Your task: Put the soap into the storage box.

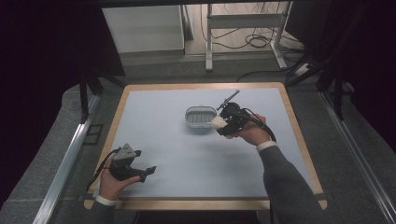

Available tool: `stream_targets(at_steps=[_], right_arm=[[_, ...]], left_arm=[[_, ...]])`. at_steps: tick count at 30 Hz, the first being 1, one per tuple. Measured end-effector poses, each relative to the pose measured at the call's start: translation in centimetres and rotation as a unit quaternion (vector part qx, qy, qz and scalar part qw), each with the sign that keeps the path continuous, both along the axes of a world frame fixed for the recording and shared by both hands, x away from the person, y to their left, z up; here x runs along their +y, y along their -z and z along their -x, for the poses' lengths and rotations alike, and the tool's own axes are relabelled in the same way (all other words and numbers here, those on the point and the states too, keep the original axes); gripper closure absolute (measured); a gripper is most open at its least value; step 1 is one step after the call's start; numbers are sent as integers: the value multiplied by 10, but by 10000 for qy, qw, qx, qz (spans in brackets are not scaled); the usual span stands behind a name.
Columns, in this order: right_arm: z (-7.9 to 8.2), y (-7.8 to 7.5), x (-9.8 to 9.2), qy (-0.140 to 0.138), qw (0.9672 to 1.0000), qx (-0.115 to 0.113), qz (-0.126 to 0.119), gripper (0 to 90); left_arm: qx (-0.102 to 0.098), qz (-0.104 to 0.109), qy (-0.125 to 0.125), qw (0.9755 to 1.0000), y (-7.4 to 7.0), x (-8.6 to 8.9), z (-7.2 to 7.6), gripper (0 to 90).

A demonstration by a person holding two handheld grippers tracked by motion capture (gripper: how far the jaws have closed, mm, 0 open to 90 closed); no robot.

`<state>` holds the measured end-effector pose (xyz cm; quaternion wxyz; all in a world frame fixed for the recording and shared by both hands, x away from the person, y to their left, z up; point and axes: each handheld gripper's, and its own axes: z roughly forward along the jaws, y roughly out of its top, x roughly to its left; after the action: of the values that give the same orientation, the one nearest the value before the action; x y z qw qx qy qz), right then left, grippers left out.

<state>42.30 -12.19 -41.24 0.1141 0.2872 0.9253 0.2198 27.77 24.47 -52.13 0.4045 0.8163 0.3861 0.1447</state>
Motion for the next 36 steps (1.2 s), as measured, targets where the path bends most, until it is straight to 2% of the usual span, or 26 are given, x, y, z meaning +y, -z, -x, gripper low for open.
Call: stream_targets(at_steps=[14,22,36], right_arm=[[-20,-4,15,-83,10000,-8,4,490],[-27,-1,20,-75,10000,1,-32,490],[-36,7,26,-112,9999,9,50,490]], left_arm=[[8,2,-1,10000,0,0,0,94],[18,-6,8,10000,0,0,0,93],[33,2,11,10000,0,0,0,92]])
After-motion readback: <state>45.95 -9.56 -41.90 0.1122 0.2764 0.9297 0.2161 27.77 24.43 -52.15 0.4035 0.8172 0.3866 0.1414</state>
